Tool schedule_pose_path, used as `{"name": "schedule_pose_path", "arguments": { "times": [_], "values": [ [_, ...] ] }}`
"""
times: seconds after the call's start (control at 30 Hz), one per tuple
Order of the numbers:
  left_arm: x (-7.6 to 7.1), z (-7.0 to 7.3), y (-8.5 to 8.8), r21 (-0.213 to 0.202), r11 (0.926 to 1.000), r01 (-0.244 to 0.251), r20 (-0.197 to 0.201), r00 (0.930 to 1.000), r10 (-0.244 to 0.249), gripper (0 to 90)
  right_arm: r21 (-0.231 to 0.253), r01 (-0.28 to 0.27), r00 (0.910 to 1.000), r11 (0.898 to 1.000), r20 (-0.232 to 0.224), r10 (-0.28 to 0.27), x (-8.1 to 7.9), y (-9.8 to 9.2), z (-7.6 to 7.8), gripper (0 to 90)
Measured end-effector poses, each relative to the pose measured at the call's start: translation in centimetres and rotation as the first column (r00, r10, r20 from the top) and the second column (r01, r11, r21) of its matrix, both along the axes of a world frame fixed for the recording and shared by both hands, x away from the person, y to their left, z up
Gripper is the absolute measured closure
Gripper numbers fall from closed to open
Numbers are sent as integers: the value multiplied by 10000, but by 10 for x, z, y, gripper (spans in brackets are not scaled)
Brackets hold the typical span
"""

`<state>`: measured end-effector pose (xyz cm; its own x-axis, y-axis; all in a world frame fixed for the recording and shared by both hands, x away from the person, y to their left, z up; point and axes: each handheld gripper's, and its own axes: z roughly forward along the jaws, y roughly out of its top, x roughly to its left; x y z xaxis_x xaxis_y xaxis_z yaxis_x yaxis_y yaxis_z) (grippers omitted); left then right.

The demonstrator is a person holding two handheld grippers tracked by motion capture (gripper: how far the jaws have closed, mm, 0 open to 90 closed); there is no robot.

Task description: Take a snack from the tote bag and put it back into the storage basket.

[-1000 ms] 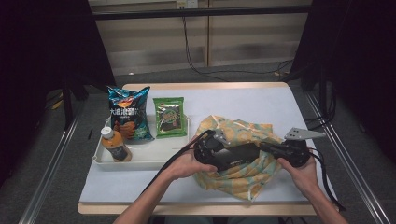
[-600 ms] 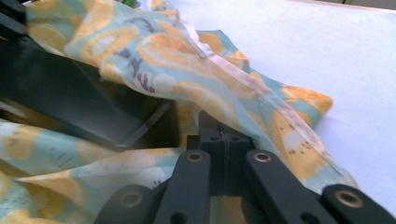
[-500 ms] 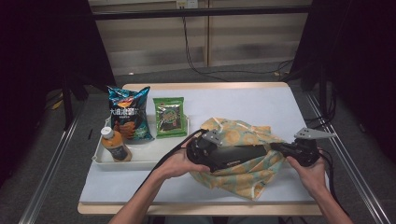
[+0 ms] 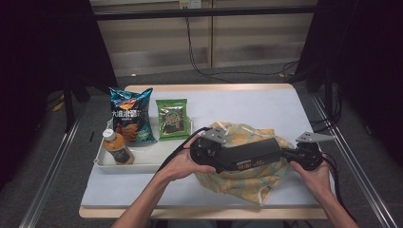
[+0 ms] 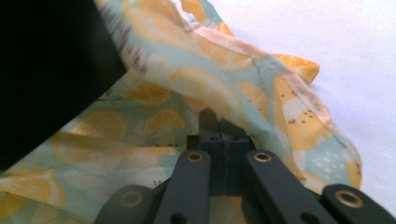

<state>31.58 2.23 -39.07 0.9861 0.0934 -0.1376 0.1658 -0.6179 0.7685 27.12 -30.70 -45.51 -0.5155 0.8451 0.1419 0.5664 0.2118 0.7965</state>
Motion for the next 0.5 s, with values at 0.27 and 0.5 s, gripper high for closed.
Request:
{"name": "schedule_pose_path", "arguments": {
  "times": [0.27,0.5],
  "values": [
    [6,11,-10,-832,9958,-389,-126,9992,380,436,66,-279,9992,9996,273,277,-14,0,10,900],
    [10,25,-14,-1248,9904,-601,-17,9982,603,436,-381,-609,9978,9974,223,618,-28,-5,10,900]
  ]
}}
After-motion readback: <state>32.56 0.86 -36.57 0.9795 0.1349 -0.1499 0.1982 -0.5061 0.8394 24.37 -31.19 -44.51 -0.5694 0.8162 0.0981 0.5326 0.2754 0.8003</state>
